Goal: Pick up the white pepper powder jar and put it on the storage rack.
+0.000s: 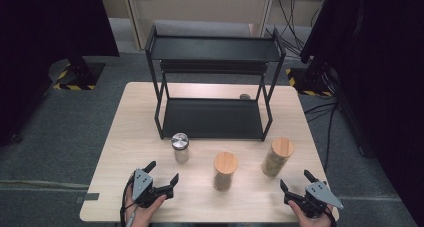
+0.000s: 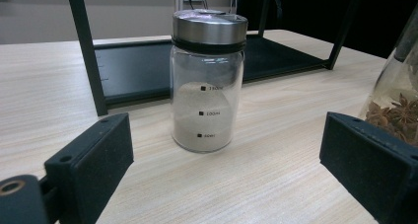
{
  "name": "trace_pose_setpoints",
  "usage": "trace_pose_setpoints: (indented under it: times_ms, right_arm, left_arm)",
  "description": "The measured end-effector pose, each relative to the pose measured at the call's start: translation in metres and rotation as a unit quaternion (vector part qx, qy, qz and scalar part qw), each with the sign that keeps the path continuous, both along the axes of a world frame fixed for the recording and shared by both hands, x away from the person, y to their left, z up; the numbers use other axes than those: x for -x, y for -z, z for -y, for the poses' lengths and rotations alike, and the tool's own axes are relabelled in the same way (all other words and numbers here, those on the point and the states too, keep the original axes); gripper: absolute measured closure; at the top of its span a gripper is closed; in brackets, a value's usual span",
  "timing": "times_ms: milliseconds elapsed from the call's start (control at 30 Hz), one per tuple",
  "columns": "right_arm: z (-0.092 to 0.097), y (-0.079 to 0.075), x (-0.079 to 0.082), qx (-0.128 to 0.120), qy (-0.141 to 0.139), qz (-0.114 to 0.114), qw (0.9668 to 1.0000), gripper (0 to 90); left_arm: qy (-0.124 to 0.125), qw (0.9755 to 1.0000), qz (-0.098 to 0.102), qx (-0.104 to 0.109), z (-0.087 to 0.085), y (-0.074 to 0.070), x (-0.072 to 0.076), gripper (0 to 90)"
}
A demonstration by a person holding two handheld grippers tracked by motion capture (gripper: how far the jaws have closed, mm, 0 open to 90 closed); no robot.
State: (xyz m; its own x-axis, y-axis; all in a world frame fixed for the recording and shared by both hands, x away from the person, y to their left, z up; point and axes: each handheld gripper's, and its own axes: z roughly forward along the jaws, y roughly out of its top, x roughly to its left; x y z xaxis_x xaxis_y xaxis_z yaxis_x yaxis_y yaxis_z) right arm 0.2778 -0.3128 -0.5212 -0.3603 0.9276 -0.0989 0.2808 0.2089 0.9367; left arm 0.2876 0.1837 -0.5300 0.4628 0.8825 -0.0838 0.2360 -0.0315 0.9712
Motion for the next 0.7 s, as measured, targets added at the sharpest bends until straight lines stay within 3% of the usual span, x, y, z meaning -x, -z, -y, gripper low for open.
trace_pose_setpoints:
  times_ms: [333, 700]
  right_arm:
    - [-0.001, 0.000, -0.001, 0.004, -0.006, -0.004, 1.0000, 6.0]
    - [-0.001, 0.000, -0.001, 0.003, -0.008, -0.007, 0.9999, 5.9]
  left_arm:
    - [0.009, 0.9997, 0.020, -0.005, 0.003, -0.006, -0.004, 6.6]
    - [0.008, 0.9986, 0.049, -0.018, 0.012, -0.018, -0.029, 13.7]
